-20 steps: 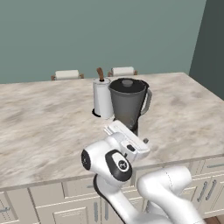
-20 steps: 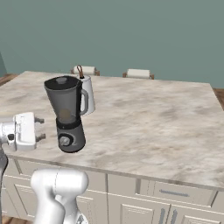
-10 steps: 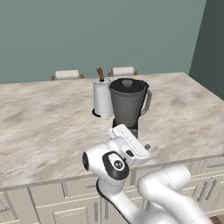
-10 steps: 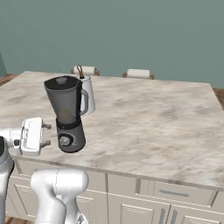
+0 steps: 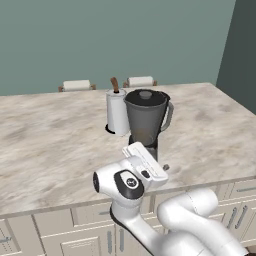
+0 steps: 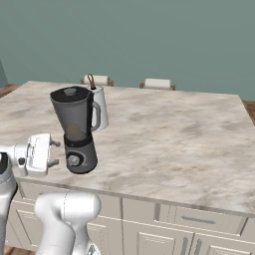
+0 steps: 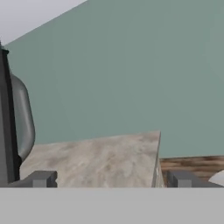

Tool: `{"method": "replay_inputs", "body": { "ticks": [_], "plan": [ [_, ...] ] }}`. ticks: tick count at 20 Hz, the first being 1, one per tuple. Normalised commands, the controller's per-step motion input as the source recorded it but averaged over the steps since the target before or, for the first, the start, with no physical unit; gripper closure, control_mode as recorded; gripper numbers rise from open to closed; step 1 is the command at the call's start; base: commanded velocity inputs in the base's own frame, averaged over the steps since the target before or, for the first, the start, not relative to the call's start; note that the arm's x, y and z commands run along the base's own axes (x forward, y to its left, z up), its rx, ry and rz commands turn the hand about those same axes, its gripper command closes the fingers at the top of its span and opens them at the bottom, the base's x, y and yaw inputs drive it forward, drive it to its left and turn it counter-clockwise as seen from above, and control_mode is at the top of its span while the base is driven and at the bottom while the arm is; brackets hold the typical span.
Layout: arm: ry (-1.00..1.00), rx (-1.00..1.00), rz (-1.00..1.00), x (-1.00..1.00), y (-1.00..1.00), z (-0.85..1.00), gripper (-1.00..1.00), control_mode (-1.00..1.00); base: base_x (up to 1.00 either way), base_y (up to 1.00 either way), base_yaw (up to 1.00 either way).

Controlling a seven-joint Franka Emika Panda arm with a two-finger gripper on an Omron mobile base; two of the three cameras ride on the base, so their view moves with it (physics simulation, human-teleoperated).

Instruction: Open the blender lid, put the orange in the blender, close the lid, and start the blender.

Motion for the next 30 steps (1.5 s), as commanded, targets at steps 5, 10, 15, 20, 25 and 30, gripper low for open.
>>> {"method": "replay_inputs", "body": {
  "ticks": [5, 10, 15, 20, 25, 30],
  "plan": [
    [0.01, 0.00, 0.00, 0.13, 0.00, -0.23, -1.00, -1.00, 0.00, 0.00, 0.00],
    [0.00, 0.00, 0.00, 0.14, 0.00, -0.15, -1.00, -1.00, 0.00, 0.00, 0.00],
    [0.00, 0.00, -0.02, 0.12, 0.00, -0.03, -1.00, -1.00, 0.00, 0.00, 0.00],
    [0.00, 0.00, -0.04, 0.07, -0.02, -0.01, -1.00, -1.00, 0.00, 0.00, 0.00],
    [0.00, 0.00, -0.05, 0.09, 0.00, -0.15, -1.00, -1.00, 0.00, 0.00, 0.00],
    [0.00, 0.00, -0.04, 0.12, 0.00, -0.15, -1.00, -1.00, 0.00, 0.00, 0.00]
  ]
}}
